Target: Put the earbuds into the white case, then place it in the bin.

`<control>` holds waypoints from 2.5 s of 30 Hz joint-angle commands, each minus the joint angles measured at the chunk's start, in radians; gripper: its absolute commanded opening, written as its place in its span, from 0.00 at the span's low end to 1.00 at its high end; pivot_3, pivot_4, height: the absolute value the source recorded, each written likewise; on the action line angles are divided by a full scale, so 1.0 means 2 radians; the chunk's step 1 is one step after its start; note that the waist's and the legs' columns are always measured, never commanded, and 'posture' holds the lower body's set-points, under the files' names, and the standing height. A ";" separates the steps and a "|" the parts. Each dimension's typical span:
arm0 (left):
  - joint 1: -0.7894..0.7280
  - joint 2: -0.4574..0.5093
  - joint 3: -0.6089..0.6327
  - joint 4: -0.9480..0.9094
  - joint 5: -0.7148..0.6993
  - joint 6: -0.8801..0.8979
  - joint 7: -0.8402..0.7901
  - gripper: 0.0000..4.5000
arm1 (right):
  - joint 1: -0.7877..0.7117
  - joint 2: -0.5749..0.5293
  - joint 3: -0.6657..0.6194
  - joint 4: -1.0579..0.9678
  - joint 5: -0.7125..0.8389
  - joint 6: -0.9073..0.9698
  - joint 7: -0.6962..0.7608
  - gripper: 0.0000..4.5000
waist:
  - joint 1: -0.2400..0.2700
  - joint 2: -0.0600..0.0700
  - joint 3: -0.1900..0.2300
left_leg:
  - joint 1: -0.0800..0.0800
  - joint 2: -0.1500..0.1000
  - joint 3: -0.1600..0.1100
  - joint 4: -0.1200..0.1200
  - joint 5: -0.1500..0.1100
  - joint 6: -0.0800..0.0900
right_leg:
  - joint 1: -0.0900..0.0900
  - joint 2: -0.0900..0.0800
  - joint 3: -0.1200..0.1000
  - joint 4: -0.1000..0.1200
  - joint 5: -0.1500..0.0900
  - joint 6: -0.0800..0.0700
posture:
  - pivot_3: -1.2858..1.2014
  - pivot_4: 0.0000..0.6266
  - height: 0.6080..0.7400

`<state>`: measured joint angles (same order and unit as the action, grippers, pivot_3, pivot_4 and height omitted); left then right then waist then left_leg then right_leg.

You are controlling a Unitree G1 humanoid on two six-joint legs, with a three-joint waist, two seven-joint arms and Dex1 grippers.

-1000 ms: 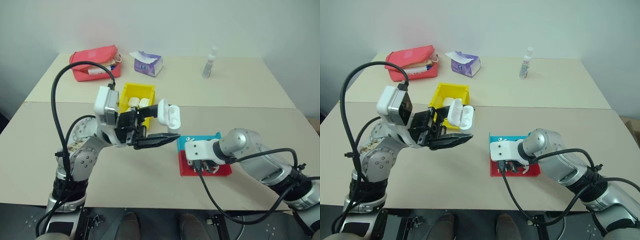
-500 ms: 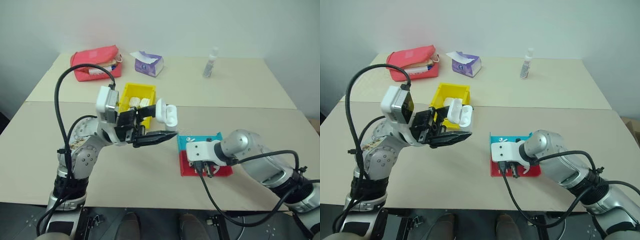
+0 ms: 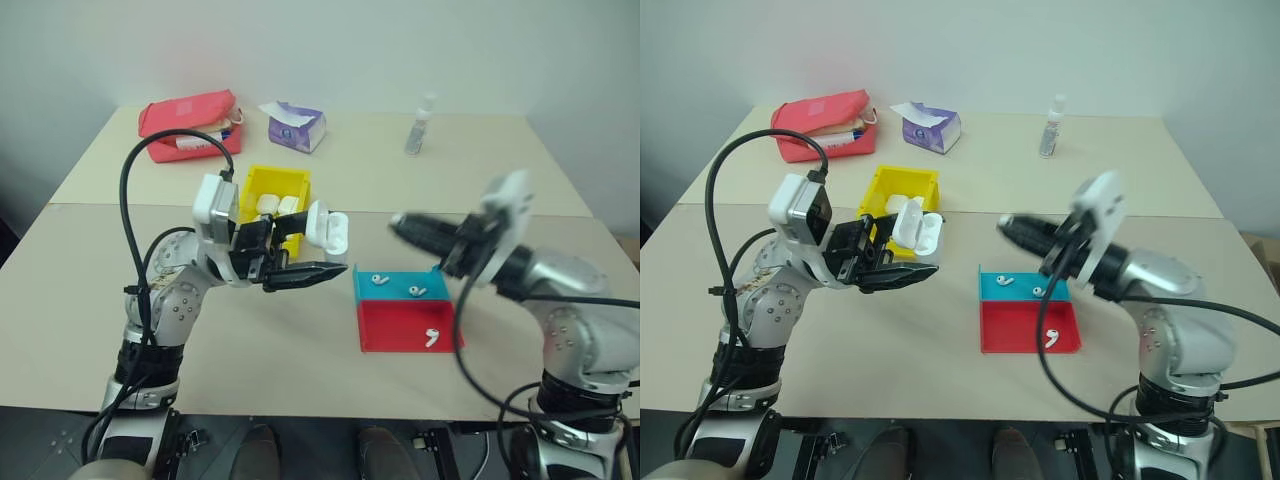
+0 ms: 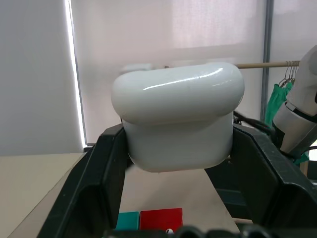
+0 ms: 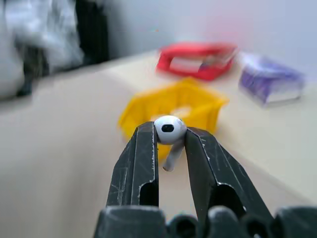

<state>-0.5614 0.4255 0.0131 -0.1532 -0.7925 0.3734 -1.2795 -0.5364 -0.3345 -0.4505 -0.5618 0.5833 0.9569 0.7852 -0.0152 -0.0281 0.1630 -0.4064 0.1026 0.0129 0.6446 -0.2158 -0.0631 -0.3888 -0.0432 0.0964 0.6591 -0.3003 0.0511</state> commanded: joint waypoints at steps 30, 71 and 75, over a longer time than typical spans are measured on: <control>-0.048 -0.008 -0.013 -0.006 0.020 0.011 0.005 0.64 | -0.008 -0.084 0.164 -0.027 0.133 -0.107 -0.054 0.14 | 0.000 0.000 0.000 | -0.001 0.000 0.000 0.000 0.000 0.000 | 0.000 0.000 0.000 -0.001 0.000 0.000 | 0.52 0.24 1.00; -0.034 -0.004 0.006 -0.031 0.017 0.003 0.022 0.64 | -0.284 -0.195 0.491 0.532 -0.318 -0.573 0.331 0.96 | -0.006 0.002 0.001 | -0.001 0.000 0.001 -0.001 0.000 0.000 | -0.001 0.000 0.000 -0.002 0.000 0.000 | 0.52 0.24 1.00; -0.031 -0.003 0.009 -0.042 0.014 0.004 0.032 0.64 | -0.318 -0.158 0.512 0.629 -0.352 -0.653 0.370 0.72 | -0.003 0.002 0.001 | 0.000 0.000 0.000 -0.001 0.000 0.000 | 0.000 0.000 0.000 -0.002 0.000 0.000 | 0.52 0.24 1.00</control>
<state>-0.6194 0.4153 0.0145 -0.1938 -0.7487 0.3948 -1.2254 -1.1496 -0.6606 0.5681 0.6364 -0.0942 -0.2776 1.4870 -0.0213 -0.0251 0.1648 -0.4073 0.1030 0.0140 0.6434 -0.2158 -0.0629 -0.3896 -0.0435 0.0963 0.6548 -0.3007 0.0507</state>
